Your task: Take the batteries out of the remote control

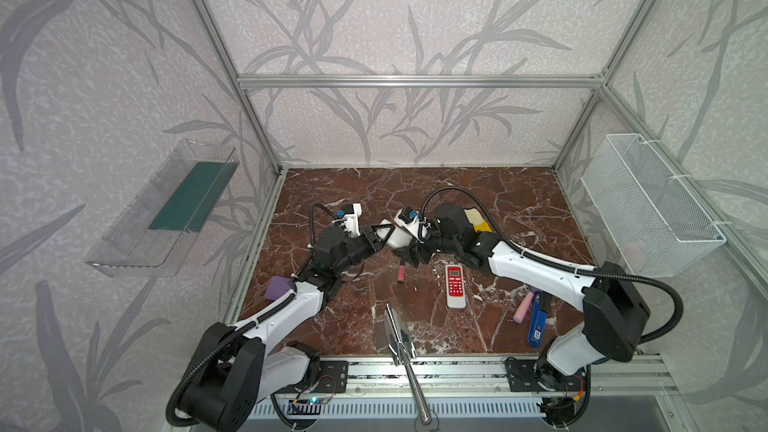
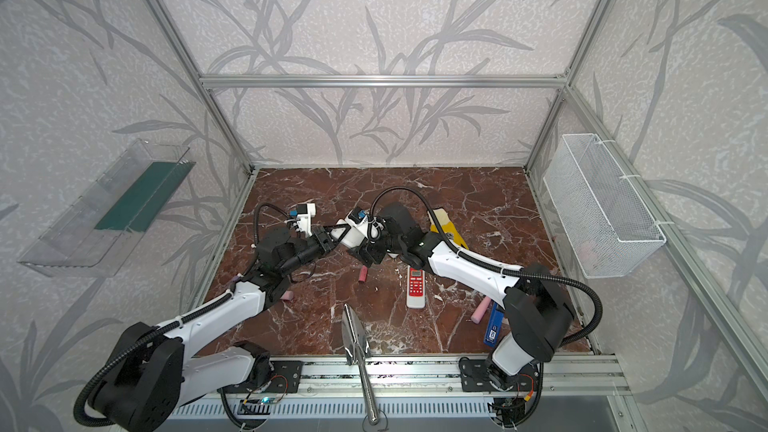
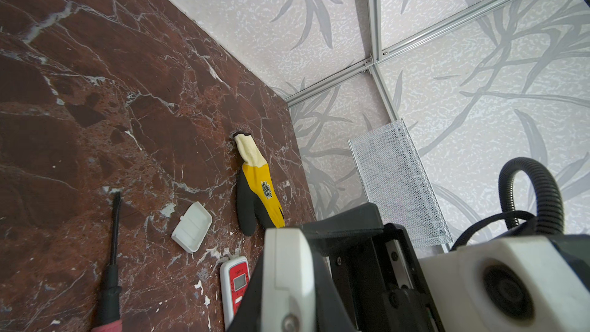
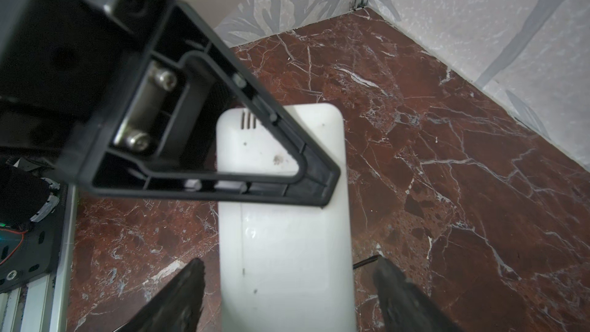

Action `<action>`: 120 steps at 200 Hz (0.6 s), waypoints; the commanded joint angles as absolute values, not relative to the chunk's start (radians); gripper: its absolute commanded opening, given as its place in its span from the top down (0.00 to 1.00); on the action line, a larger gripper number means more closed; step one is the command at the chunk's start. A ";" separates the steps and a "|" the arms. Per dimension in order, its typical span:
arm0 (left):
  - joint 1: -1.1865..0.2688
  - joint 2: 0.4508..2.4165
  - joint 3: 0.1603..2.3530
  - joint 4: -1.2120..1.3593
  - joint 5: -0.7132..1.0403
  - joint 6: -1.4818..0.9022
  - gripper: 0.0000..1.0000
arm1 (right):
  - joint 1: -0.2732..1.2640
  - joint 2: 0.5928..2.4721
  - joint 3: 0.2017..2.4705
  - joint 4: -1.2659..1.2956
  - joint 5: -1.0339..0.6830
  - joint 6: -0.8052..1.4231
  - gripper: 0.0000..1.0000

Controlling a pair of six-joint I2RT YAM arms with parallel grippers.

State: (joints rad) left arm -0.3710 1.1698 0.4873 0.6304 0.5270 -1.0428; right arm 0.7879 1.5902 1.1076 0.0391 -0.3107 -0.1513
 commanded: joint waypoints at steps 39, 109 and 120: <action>-0.371 1.169 0.492 0.673 0.540 -1.031 1.00 | 0.790 1.624 1.168 0.062 -0.285 -0.142 0.31; -0.361 1.177 0.499 0.633 0.530 -1.022 0.66 | 0.790 1.618 1.158 0.003 -0.284 -0.192 0.52; -0.354 1.171 0.501 0.611 0.525 -1.016 0.51 | 0.789 1.611 1.151 -0.023 -0.282 -0.213 0.52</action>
